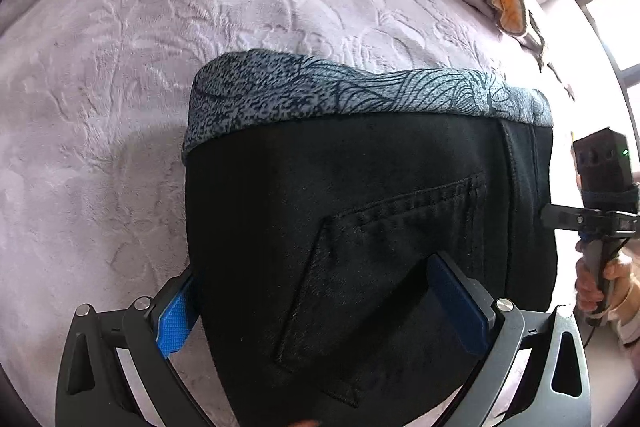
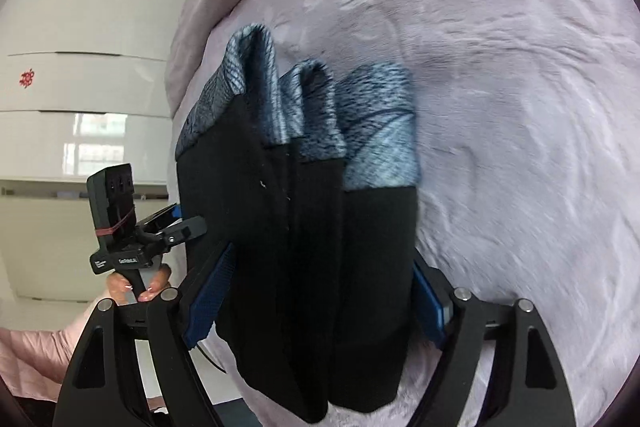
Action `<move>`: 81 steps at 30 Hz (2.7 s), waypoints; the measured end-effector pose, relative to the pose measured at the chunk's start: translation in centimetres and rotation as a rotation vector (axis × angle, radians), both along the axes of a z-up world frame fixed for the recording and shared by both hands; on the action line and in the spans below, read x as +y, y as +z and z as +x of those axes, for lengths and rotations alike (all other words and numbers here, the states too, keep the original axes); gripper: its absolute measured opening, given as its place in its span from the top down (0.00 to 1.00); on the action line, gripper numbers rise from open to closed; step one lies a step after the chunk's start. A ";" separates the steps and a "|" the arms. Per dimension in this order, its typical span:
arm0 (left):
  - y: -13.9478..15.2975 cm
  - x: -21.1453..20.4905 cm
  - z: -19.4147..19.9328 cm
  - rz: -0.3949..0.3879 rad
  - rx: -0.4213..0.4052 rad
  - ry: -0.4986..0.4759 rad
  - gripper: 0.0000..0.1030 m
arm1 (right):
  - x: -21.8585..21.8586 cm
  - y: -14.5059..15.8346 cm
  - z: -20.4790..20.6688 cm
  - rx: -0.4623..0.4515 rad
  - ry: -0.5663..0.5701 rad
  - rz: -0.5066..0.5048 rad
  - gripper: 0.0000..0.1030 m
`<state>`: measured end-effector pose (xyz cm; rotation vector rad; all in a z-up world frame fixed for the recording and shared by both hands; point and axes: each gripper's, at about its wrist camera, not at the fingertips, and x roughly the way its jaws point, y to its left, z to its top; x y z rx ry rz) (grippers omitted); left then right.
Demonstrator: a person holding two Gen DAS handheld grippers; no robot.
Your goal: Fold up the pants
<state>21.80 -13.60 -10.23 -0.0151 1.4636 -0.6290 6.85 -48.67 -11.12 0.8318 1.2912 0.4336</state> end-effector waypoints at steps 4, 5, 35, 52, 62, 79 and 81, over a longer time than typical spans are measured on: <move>-0.2 0.3 -0.5 -0.028 0.064 0.047 0.03 | 0.3 -0.6 0.1 0.049 -0.032 0.012 0.25; 0.3 0.1 -0.9 -0.029 0.042 0.039 0.08 | 0.3 -0.3 -0.1 0.050 -0.033 0.007 0.30; 4.5 5.5 -10.9 0.153 -0.097 -0.014 0.38 | 5.7 4.0 -10.0 0.102 -0.071 0.085 0.55; 6.8 5.3 -12.8 0.308 -0.178 0.016 0.00 | 6.6 8.5 -11.7 0.137 -0.118 -0.415 0.19; 10.4 3.0 -15.2 0.397 -0.204 0.070 0.00 | 9.1 12.0 -12.0 0.114 -0.133 -0.568 0.00; 13.7 0.5 -19.7 0.474 -0.261 0.175 0.00 | 10.9 14.1 -12.0 0.062 0.040 -0.545 0.00; 13.6 0.9 -19.6 0.471 -0.257 0.167 0.00 | 11.3 14.1 -12.1 0.062 0.038 -0.557 0.00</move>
